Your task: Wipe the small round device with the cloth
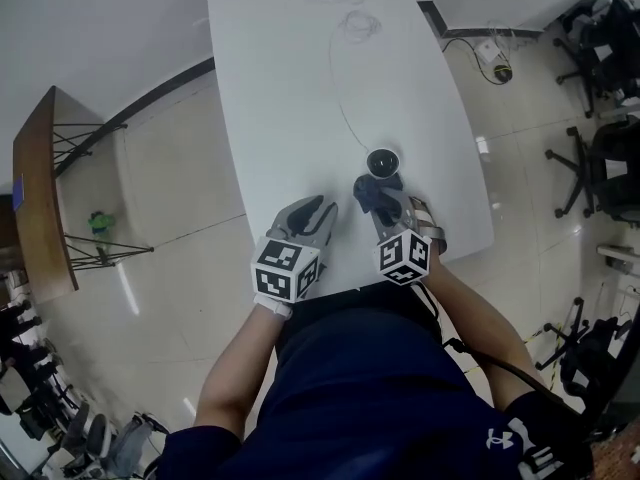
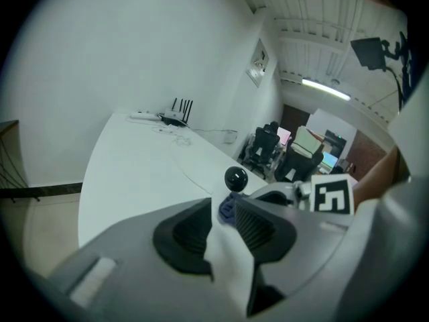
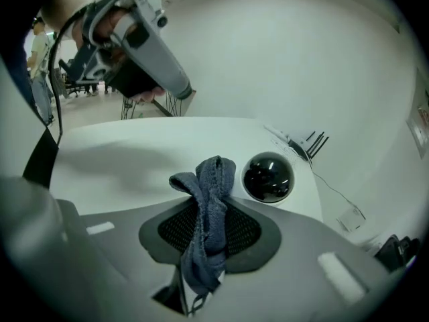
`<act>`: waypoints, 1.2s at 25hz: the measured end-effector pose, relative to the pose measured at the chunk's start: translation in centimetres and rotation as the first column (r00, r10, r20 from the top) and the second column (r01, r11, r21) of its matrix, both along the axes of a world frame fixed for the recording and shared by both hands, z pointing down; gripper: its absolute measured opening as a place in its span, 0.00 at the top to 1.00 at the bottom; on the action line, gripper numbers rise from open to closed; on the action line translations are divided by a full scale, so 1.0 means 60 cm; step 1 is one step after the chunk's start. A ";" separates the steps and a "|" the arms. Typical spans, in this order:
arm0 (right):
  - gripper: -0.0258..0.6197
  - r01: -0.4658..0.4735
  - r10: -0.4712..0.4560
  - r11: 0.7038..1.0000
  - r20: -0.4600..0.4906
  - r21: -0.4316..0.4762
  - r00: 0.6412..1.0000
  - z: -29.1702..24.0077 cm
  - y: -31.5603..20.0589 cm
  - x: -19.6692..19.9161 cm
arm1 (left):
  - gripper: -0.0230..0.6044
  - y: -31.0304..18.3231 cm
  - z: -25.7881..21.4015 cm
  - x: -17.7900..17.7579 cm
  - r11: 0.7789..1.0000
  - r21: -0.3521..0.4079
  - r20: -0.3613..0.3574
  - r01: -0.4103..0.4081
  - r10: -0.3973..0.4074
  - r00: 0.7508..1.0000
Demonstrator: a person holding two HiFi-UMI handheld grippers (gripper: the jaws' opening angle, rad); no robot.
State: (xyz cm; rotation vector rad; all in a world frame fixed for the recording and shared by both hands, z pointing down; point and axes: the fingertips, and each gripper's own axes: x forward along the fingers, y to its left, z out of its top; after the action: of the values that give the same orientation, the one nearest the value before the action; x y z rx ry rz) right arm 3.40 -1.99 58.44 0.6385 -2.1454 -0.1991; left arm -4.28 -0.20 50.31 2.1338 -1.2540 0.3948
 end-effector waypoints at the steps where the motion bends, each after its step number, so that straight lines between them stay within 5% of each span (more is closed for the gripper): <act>1: 0.80 -0.001 0.001 1.000 0.032 -0.014 1.000 -0.020 0.002 0.005 | 0.80 -0.001 -0.001 0.001 1.000 0.003 -0.007 0.000 0.000 1.000; 4: 0.80 -0.084 0.104 0.991 0.212 -0.101 0.972 -0.111 -0.012 0.034 | 0.80 -0.007 -0.008 0.002 1.000 0.019 -0.029 -0.001 0.001 1.000; 6: 0.80 -0.195 0.239 0.967 0.333 -0.161 0.912 -0.178 -0.049 0.065 | 0.80 -0.014 -0.013 0.003 1.000 0.029 -0.048 0.003 -0.002 0.999; 8: 0.80 -0.297 0.331 0.943 0.348 -0.149 0.877 -0.225 -0.098 0.089 | 0.80 -0.019 -0.015 0.001 0.999 0.037 -0.069 0.015 -0.013 0.998; 12: 0.80 -0.296 0.286 0.955 0.185 0.031 0.940 -0.233 -0.143 0.045 | 0.81 -0.013 -0.016 -0.023 0.998 0.047 -0.093 0.048 -0.044 0.995; 17: 0.80 -0.027 0.049 0.967 -0.081 0.252 0.996 -0.180 -0.102 -0.077 | 0.81 0.008 -0.019 -0.094 0.991 0.054 -0.092 0.121 -0.116 0.989; 22: 0.80 0.145 -0.072 0.959 -0.286 0.244 0.956 -0.054 -0.046 -0.129 | 0.82 0.037 -0.018 -0.188 0.973 0.046 -0.073 0.226 -0.223 0.972; 26: 0.80 0.119 -0.044 0.973 -0.350 0.196 0.936 0.021 -0.038 -0.132 | 0.83 0.060 -0.014 -0.228 0.964 0.026 -0.065 0.266 -0.264 0.962; 30: 0.80 0.035 0.000 0.992 -0.273 0.123 0.962 0.025 -0.027 -0.137 | 0.83 0.076 -0.011 -0.230 0.963 0.015 -0.075 0.270 -0.268 0.961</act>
State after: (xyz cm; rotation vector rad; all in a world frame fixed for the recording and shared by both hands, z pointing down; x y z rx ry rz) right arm -4.79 -3.60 59.92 0.6258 -1.8831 -0.4127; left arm -18.06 4.36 49.67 1.9435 -1.4882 0.1836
